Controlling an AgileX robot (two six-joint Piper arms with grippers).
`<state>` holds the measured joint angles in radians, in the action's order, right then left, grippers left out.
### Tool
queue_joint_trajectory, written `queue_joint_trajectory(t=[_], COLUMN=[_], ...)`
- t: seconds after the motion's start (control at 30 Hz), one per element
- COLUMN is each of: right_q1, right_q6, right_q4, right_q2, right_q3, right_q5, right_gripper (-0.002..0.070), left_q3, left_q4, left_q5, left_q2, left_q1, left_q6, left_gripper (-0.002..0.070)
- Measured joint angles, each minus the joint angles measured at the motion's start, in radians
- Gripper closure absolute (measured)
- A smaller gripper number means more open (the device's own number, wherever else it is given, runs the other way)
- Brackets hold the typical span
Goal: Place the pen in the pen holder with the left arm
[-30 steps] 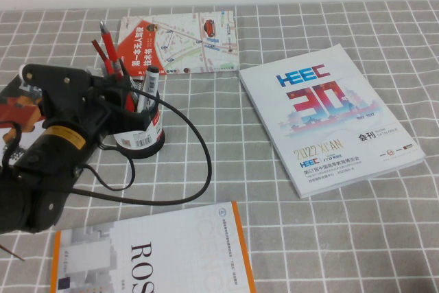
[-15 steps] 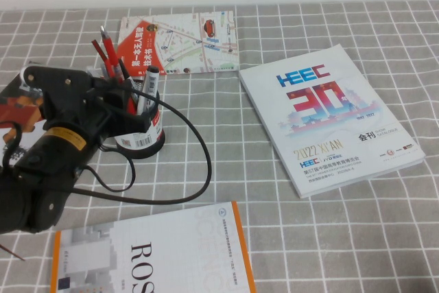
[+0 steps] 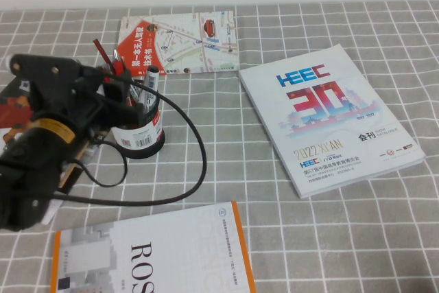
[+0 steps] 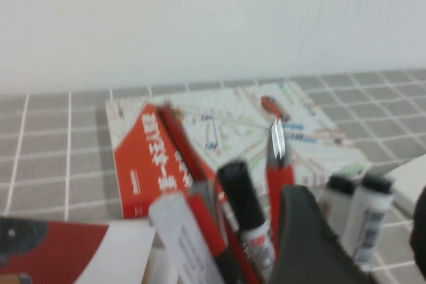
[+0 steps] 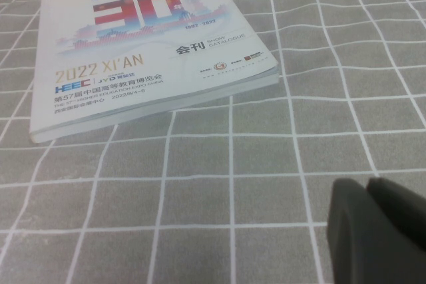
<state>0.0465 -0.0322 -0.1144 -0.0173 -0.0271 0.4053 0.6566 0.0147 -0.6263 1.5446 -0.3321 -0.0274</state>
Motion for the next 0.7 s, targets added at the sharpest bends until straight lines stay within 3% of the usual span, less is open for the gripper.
queue_joint_trajectory(t=[0.07,0.2,0.27,0.53,0.7], right_q1=[0.000,0.000,0.000,0.000,0.000], right_q6=[0.000,0.000,0.000,0.000,0.000], right_q4=[0.000,0.000,0.000,0.000,-0.002], right_q2=[0.000,0.000,0.000,0.000,0.000], right_q3=[0.000,0.000,0.000,0.000,0.000], right_q5=[0.000,0.000,0.000,0.000,0.000], right_gripper=[0.0692,0.0692,0.0692,0.0691,0.0692], left_q3=[0.000,0.000,0.000,-0.006,-0.106], left_q4=[0.014,0.057,0.071,0.082,0.082], left_q5=[0.057,0.202,0.278,0.604,0.674], left_q2=[-0.064,-0.204,-0.280,-0.579,-0.778], left_q1=[0.000,0.000,0.000,0.000,0.000], left_q6=[-0.002,-0.028,-0.057,-0.117,-0.132], left_gripper=[0.0407,0.0581,0.0636,0.0673,0.0675])
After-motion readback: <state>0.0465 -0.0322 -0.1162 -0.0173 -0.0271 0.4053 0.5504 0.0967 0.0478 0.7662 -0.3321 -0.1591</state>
